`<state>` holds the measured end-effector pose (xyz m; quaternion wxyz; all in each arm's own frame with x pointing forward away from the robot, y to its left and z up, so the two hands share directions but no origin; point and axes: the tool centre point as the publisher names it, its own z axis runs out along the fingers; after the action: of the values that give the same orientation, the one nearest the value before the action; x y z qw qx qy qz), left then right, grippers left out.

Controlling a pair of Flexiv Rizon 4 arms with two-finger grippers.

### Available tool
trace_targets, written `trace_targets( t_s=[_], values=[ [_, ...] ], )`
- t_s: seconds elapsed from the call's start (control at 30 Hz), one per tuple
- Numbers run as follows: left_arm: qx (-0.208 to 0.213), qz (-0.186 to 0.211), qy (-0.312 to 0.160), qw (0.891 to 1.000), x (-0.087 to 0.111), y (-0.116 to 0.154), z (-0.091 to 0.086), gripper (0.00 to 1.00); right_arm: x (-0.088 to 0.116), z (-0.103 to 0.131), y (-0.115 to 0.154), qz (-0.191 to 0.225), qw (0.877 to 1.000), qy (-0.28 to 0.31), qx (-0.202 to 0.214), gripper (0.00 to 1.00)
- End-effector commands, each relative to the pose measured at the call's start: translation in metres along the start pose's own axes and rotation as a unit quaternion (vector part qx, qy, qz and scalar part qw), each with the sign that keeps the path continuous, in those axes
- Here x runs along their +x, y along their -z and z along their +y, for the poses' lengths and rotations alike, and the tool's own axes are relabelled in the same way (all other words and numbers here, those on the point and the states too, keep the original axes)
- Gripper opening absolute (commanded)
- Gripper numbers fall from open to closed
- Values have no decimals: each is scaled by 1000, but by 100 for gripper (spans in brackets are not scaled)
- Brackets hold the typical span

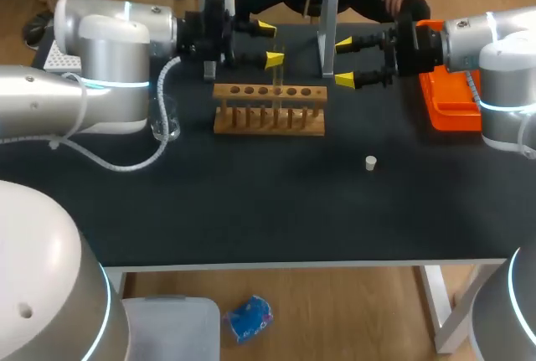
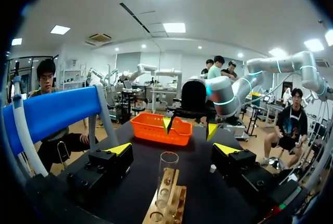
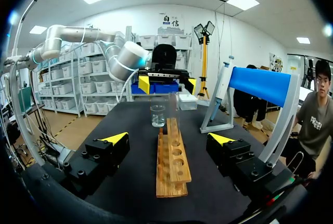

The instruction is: Invert the test tube, pick up the pipette, mount the tip to pipette, aspirate from beaker and dispense into the tube, eject the tip, return the pipette, and cap with the stopper.

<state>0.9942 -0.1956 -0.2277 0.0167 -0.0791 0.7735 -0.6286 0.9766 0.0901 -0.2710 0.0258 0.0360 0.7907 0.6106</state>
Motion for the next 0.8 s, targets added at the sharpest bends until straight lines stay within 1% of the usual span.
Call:
trace_targets(
  t_s=[0.03,0.6,0.73,0.8],
  values=[
    [-28,-9,2,1000,9,17,-8,100,0,0,0,0,1000,0,0,100],
    [-26,-10,2,1000,10,17,-8,100,0,0,0,0,1000,0,0,100],
    [-21,-34,11,999,6,29,-1,100,0,0,0,0,1000,0,0,100],
    [-26,-48,17,998,4,39,4,100,0,0,0,0,1000,0,0,100]
  ],
)
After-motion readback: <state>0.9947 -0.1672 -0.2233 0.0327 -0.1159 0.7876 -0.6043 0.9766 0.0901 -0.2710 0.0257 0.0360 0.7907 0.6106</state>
